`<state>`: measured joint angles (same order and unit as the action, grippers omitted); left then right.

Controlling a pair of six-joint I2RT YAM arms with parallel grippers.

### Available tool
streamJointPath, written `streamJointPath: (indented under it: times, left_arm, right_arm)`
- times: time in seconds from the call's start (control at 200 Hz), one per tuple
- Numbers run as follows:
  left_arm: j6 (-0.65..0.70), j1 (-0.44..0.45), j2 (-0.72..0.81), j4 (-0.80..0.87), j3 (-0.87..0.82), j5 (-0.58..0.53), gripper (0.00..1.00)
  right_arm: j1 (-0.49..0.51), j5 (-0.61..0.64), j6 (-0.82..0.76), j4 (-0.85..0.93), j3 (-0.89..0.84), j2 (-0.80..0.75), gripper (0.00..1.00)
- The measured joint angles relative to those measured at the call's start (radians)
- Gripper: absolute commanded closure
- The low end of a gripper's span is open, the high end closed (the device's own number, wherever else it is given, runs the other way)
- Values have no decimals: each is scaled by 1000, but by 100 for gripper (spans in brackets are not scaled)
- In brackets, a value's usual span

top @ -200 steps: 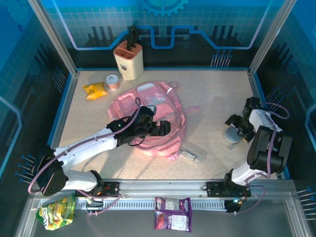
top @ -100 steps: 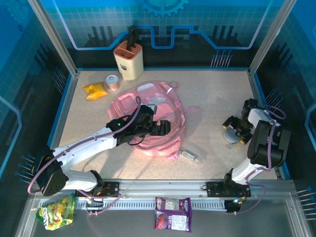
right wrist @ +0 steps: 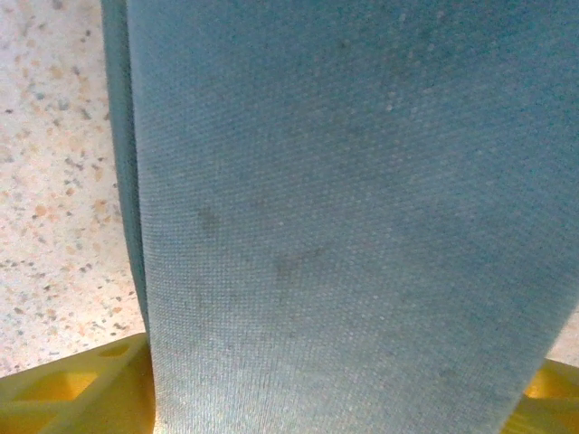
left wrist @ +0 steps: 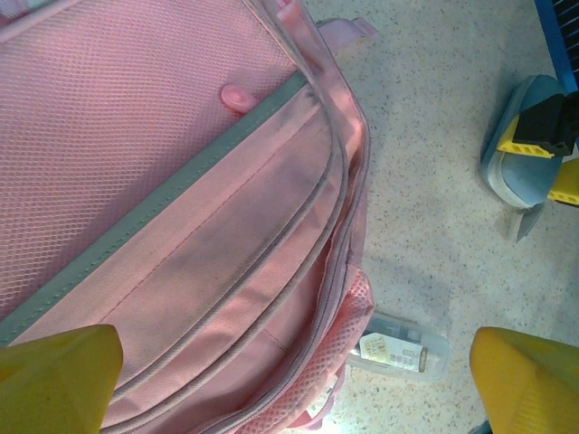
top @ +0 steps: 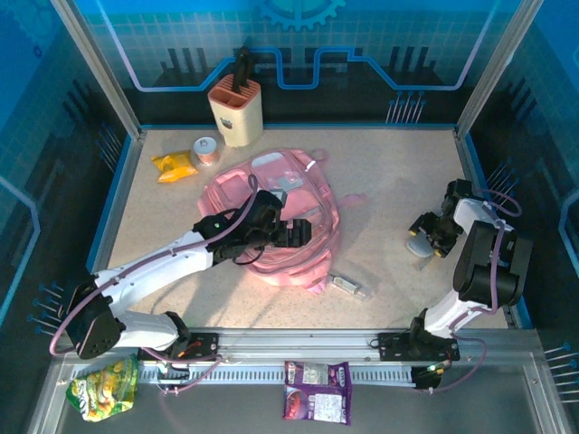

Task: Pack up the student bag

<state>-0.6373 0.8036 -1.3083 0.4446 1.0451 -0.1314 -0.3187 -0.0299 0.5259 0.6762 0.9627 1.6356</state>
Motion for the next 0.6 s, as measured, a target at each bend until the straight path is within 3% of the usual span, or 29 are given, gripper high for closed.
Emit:
streamJointPath:
  times: [0.17,0.335,0.6]
  left_arm:
    - [76,0,0,50,24,-48,1]
    - [257,0,-8,68,30,-64,1]
    - [518,56,-199,109,112,-121,4]
  right_arm:
    - [68,-40,-17,13,21,-23,25]
    - [189,-88,-34,34,45,-97,25]
    - [335,-162,-68,103,50,-191,26]
